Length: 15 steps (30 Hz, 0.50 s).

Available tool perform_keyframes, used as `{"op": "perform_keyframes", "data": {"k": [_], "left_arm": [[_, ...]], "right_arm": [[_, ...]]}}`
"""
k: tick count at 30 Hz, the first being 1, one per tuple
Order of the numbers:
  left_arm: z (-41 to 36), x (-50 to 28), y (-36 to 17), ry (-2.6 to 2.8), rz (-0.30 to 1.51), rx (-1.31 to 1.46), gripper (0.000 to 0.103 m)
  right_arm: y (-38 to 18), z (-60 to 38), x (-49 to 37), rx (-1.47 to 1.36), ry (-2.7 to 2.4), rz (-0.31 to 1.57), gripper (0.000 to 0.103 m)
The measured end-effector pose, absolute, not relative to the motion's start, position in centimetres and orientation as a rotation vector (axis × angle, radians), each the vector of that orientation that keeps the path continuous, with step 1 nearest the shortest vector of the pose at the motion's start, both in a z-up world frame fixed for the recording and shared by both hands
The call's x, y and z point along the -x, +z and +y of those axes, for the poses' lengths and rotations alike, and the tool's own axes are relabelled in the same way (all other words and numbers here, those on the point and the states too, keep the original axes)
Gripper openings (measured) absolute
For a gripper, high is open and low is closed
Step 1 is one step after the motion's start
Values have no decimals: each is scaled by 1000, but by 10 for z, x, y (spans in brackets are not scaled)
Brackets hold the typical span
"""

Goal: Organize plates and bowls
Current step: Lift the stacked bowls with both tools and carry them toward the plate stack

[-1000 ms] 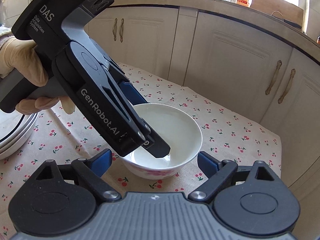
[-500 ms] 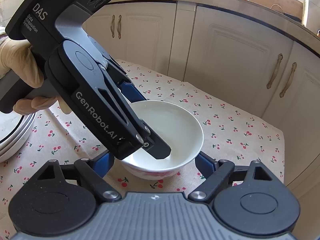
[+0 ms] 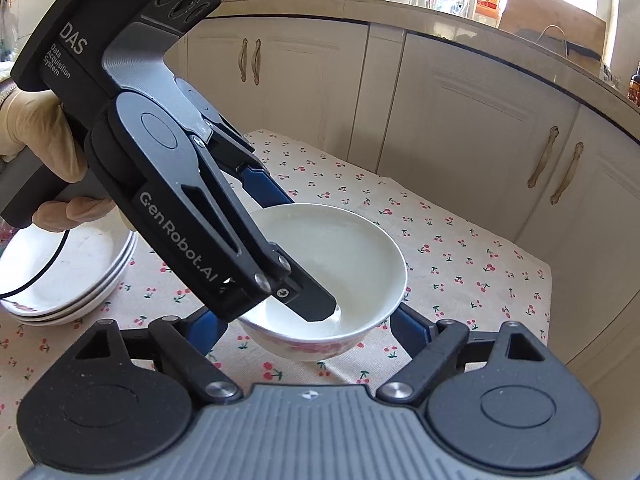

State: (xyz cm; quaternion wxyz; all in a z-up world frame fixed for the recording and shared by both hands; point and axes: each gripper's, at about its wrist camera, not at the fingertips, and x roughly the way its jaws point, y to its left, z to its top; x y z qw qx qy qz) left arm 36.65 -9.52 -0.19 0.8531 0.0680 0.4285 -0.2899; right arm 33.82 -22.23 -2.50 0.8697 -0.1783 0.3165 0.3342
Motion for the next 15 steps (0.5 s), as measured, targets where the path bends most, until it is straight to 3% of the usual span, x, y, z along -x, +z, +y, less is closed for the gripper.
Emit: {"op": "perform_keyframes", "data": {"k": [15], "left_arm": [[-110,-258,48,-679,802,-183,80]], "right_arm": [[23,-237,-238,356,680,643,91]]}}
